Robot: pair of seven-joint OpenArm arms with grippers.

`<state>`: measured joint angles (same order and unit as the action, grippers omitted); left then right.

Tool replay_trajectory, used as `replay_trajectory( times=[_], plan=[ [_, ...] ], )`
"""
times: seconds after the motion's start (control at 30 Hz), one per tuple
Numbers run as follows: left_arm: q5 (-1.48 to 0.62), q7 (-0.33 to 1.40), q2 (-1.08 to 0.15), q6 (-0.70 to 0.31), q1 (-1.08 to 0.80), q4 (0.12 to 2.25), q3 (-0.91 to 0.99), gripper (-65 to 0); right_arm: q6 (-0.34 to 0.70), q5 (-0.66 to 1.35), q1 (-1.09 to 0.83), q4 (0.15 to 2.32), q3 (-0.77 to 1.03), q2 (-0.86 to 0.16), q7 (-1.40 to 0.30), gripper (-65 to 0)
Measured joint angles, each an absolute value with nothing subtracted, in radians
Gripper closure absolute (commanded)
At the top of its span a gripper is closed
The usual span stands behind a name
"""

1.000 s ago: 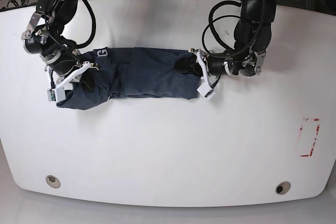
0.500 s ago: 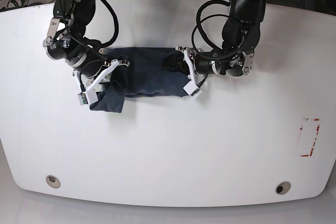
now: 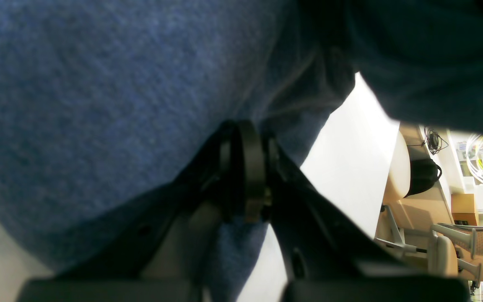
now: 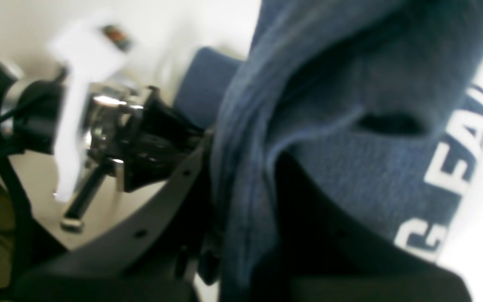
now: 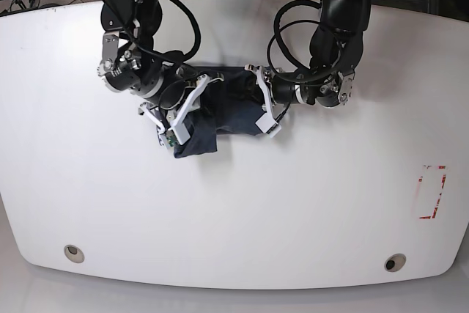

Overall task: Fold the T-shirt properly
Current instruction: 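Fold the strip end held by the right gripper toward the left gripper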

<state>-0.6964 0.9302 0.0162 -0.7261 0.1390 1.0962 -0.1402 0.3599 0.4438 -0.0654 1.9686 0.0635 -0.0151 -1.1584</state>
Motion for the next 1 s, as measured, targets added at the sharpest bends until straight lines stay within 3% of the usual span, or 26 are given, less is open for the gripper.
replay_trajectory(
  times=[0.2, 0.27, 0.5, 0.67, 1.0],
  plan=[
    [-0.696, 0.93, 0.016, -0.726, 0.139, 1.096, -0.14, -1.1, 0.359, 0.324, -0.061, 1.969, 0.015, 0.015, -1.119, -0.3],
    [-0.696, 0.93, 0.016, -0.726, 0.139, 1.096, -0.14, -1.1, 0.359, 0.297, -0.059, 1.968, 0.005, 0.022, -1.119, -3.5],
    [-0.697, 0.93, 0.016, -0.726, 0.139, 1.096, -0.14, -1.1, 0.359, 0.256, -0.044, 1.968, -0.03, 0.056, -1.114, -28.2],
    [-0.696, 0.93, 0.016, -0.726, 0.139, 1.096, -0.14, -1.1, 0.359, 0.241, -0.047, 1.968, -0.03, 0.076, -1.11, -39.3],
    [-0.697, 0.93, 0.016, -0.726, 0.139, 1.096, -0.14, -1.3, 0.358, 0.241, -0.018, 1.969, -0.044, 0.103, -1.107, -42.5]
  ],
)
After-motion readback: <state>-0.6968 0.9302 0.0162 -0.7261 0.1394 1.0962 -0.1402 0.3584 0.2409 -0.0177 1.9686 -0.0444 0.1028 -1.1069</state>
